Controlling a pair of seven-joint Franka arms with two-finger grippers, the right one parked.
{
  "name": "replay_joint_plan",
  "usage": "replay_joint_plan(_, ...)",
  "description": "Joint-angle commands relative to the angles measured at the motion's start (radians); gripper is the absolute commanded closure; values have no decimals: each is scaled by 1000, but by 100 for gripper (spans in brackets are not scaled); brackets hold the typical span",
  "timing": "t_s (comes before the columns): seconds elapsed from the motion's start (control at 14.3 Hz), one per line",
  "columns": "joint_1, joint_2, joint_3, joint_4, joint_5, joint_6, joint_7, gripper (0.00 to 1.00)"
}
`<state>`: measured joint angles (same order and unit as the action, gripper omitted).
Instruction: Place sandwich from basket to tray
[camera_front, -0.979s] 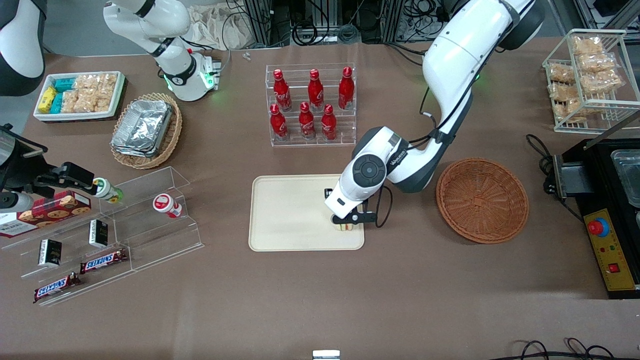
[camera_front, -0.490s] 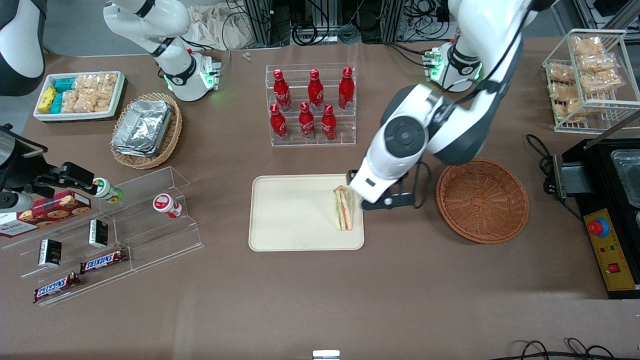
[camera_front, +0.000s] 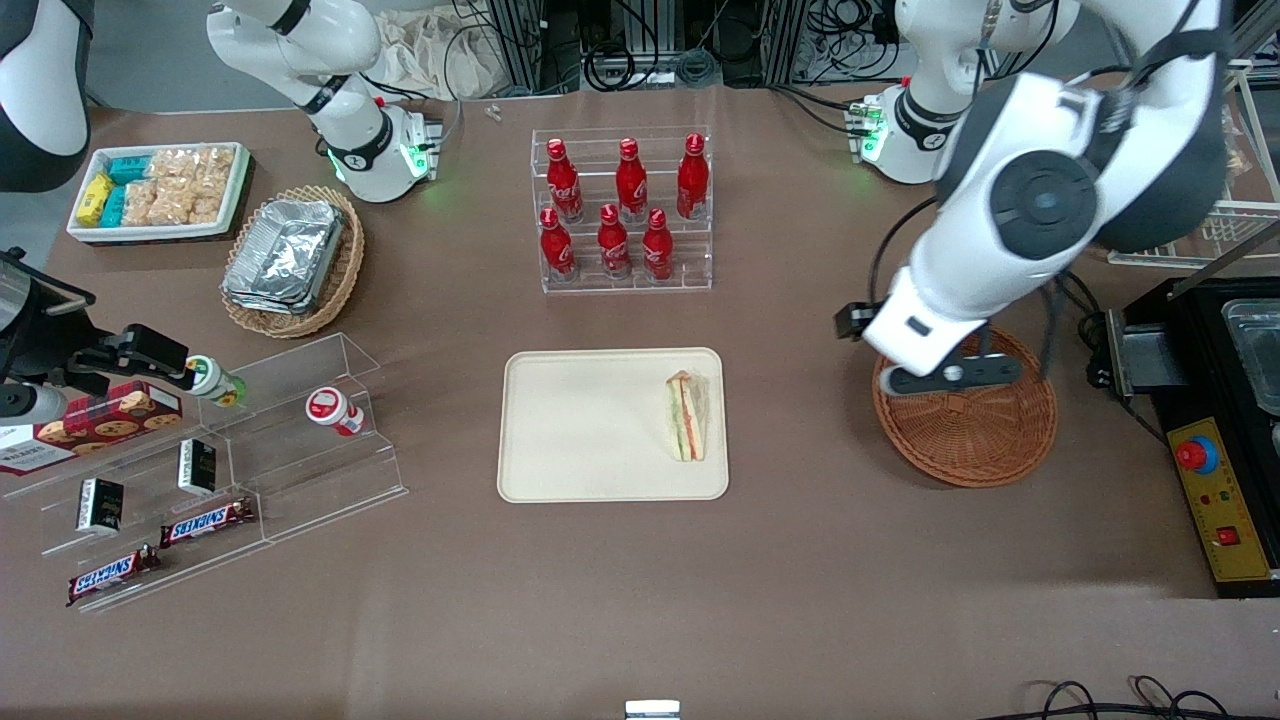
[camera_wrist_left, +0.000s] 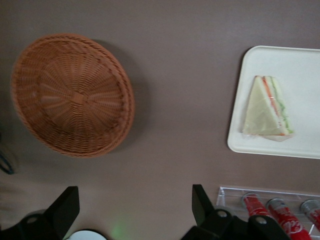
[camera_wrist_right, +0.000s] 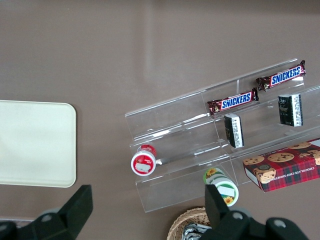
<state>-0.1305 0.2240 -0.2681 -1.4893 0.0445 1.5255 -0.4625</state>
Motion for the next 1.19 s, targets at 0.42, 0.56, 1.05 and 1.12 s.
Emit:
replay_joint_plan(0.42, 253, -121, 1, -20, 21, -110, 337, 0)
replay_joint_plan(0.56, 281, -123, 38, -19, 23, -123, 343, 0)
replay_joint_plan(1.05, 315, -115, 98, -11, 23, -130, 357, 0)
replay_joint_plan(1.12, 316, -115, 98, -11, 26, -130, 357, 0)
